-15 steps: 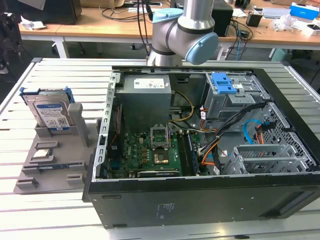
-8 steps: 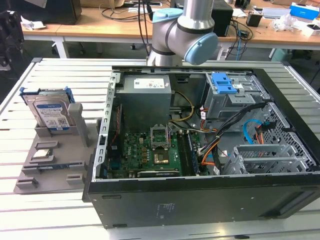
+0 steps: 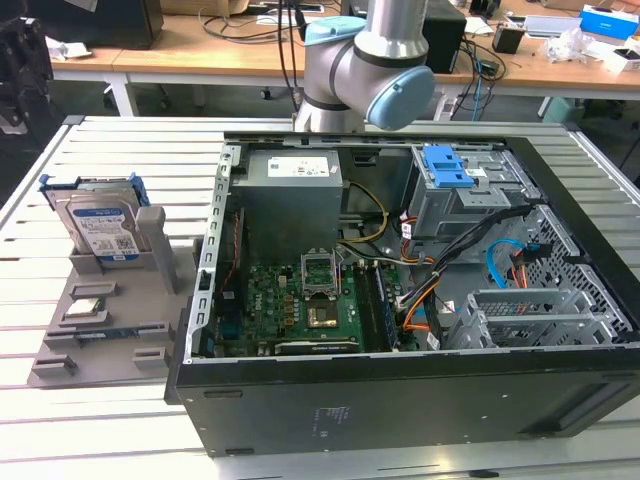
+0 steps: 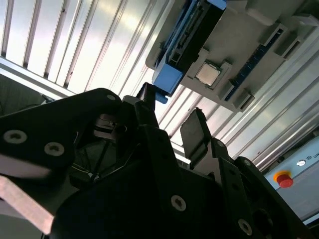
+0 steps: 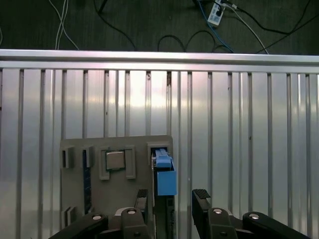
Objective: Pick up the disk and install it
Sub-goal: 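Pick up the disk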
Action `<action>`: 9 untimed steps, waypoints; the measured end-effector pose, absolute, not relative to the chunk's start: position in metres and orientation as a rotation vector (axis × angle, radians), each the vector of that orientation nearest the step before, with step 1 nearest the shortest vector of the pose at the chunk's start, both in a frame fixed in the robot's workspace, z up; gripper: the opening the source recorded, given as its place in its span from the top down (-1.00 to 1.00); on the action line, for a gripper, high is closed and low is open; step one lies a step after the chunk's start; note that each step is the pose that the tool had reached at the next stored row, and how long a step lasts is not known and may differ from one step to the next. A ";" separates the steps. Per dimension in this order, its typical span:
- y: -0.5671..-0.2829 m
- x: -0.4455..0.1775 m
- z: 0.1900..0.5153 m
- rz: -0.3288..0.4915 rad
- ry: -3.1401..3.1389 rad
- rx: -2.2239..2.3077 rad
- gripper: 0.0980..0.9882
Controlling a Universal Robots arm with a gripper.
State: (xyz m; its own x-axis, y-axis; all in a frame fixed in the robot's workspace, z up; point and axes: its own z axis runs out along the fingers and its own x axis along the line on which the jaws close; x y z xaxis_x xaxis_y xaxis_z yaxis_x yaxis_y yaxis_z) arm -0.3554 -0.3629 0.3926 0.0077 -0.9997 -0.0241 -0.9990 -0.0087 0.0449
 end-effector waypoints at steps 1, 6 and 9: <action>-0.363 -0.355 0.392 -0.076 -2.201 2.219 0.15; -0.363 -0.355 0.386 -0.076 -2.201 2.219 0.15; -0.363 -0.355 0.383 -0.076 -2.201 2.219 0.15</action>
State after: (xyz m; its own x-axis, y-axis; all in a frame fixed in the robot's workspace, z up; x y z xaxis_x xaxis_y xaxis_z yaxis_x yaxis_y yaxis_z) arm -0.3554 -0.3627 0.3829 0.0075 -0.9997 -0.0240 -0.9989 -0.0086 0.0451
